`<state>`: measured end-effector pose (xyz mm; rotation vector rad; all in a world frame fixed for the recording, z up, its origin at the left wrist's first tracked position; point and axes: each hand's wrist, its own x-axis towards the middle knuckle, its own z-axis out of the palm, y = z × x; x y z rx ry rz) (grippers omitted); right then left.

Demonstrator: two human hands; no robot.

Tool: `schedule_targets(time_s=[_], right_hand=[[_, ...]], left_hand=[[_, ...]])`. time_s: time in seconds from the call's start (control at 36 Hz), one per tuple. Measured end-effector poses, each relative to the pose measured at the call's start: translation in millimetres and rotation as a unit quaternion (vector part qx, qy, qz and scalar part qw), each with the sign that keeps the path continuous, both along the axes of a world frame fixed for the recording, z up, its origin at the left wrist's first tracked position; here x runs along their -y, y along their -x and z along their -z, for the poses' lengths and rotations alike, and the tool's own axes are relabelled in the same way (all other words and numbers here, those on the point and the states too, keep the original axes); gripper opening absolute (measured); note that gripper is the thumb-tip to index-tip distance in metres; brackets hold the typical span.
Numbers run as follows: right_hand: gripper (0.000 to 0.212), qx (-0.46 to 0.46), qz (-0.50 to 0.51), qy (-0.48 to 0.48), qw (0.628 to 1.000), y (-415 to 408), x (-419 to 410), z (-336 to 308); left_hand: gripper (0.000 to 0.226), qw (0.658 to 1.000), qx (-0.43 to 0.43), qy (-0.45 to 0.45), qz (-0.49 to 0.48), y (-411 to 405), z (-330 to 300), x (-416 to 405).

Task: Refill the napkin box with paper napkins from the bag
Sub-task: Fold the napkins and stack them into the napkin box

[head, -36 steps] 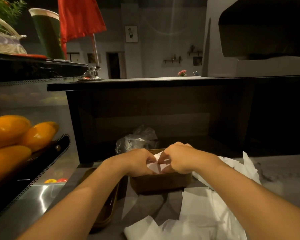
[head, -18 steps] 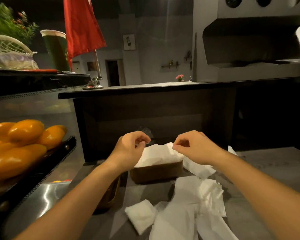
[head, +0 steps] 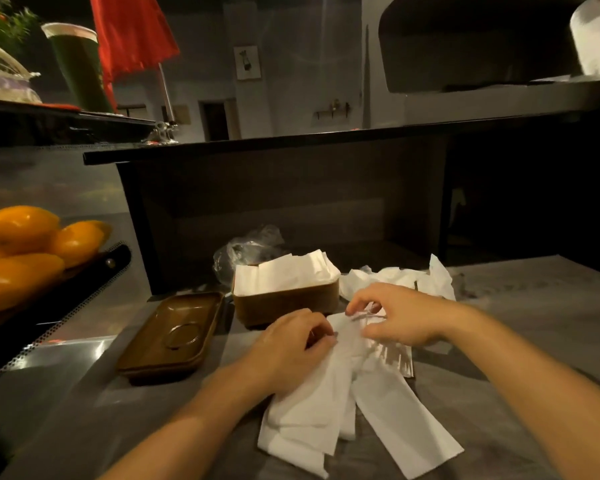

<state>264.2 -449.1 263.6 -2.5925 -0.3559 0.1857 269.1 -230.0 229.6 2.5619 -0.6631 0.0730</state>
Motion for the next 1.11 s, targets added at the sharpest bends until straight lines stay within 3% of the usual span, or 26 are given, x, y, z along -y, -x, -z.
schedule_targets(time_s=[0.17, 0.36, 0.53, 0.81, 0.94, 1.03, 1.11], right_hand=[[0.037, 0.01, 0.091, -0.035, 0.995, -20.5, -2.1, 10.7], [0.023, 0.094, 0.066, -0.124, 0.986, -26.3, -3.3, 19.2], [0.012, 0.151, 0.066, -0.163, 0.973, -24.3, -8.3, 18.7], [0.009, 0.202, 0.074, -0.077, 0.974, -19.8, -12.4, 23.2], [0.011, 0.184, 0.078, -0.117, 0.973, -18.9, -9.2, 24.3], [0.023, 0.133, 0.081, -0.076, 0.985, -20.0, -6.5, 27.3], [0.018, 0.114, 0.078, -0.043, 0.989, -19.5, -7.5, 27.9]], left_hand=[[0.035, 0.999, -0.034, -0.024, -0.003, -1.6, 6.4, 2.6], [0.06, 0.994, -0.107, 0.005, -0.032, -15.9, 6.6, 1.5], [0.067, 0.996, -0.074, 0.047, -0.031, -13.4, 11.5, 3.6], [0.068, 0.997, -0.049, 0.041, -0.042, -11.1, 11.8, 3.5], [0.065, 0.996, -0.049, 0.061, -0.038, -12.1, 13.8, 3.0], [0.069, 0.997, -0.046, 0.062, -0.032, -13.3, 13.8, 1.8], [0.07, 0.997, -0.041, 0.067, -0.028, -12.7, 12.3, 1.6]])
